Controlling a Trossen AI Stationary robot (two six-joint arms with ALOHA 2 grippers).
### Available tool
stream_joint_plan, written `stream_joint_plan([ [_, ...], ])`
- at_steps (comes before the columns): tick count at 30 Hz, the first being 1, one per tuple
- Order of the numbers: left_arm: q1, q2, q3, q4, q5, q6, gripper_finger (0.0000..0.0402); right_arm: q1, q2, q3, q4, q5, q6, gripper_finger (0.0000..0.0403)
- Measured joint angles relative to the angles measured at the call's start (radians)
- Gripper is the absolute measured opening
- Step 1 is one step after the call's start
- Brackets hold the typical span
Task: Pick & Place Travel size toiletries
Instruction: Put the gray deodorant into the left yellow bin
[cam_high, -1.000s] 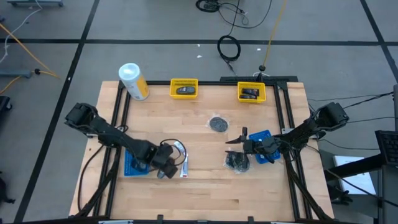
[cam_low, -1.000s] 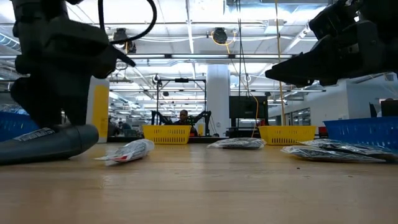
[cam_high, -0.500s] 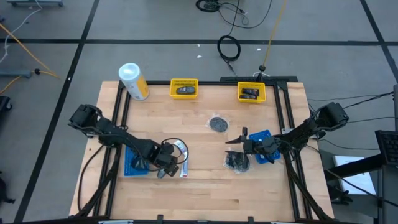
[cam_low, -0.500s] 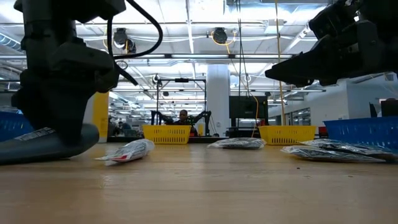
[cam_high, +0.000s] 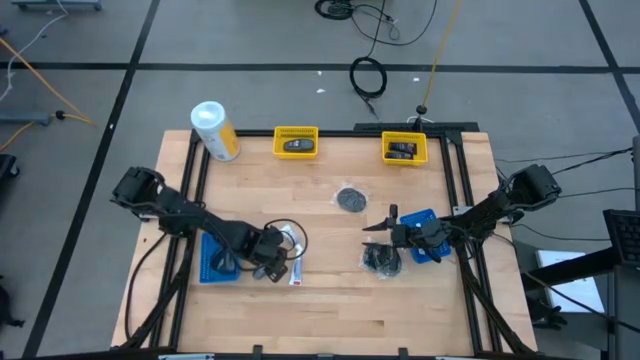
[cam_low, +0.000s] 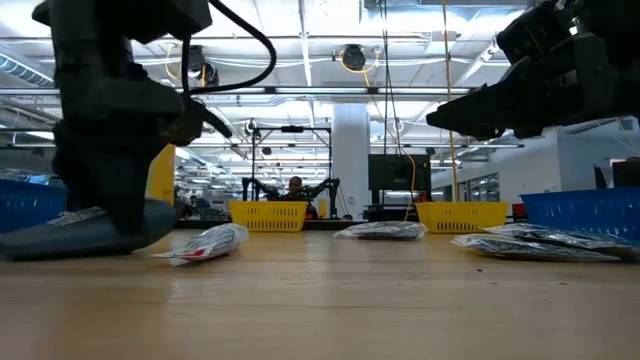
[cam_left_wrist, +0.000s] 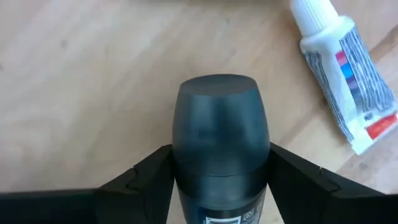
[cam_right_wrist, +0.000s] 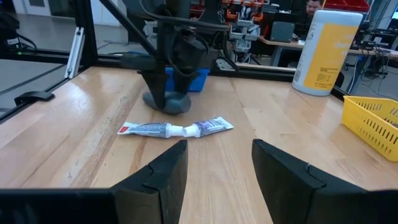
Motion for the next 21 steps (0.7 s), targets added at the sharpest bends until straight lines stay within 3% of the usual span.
stream_joint_plan([
  [6,0.072,-0.011,-0.001,-0.002,-0.072,0.219,0.0213,0.0,0.0,0.0,0.004,0.0,0.0,0.0171],
  [11,0.172,-0.011,0.057,-0.003,-0.251,0.497,0.0193,0.0,0.0,0.0,0.004,0.0,-0.002,0.0171],
  [17,0.319,-0.012,0.124,0.1,-0.498,0.907,0.0239,0.0,0.0,0.0,0.005,0.0,-0.002,0.0171],
  [21,0.444,-0.013,0.133,0.287,-0.625,1.249,0.0257,0.0,0.0,0.0,0.004,0.0,-0.001,0.0171],
])
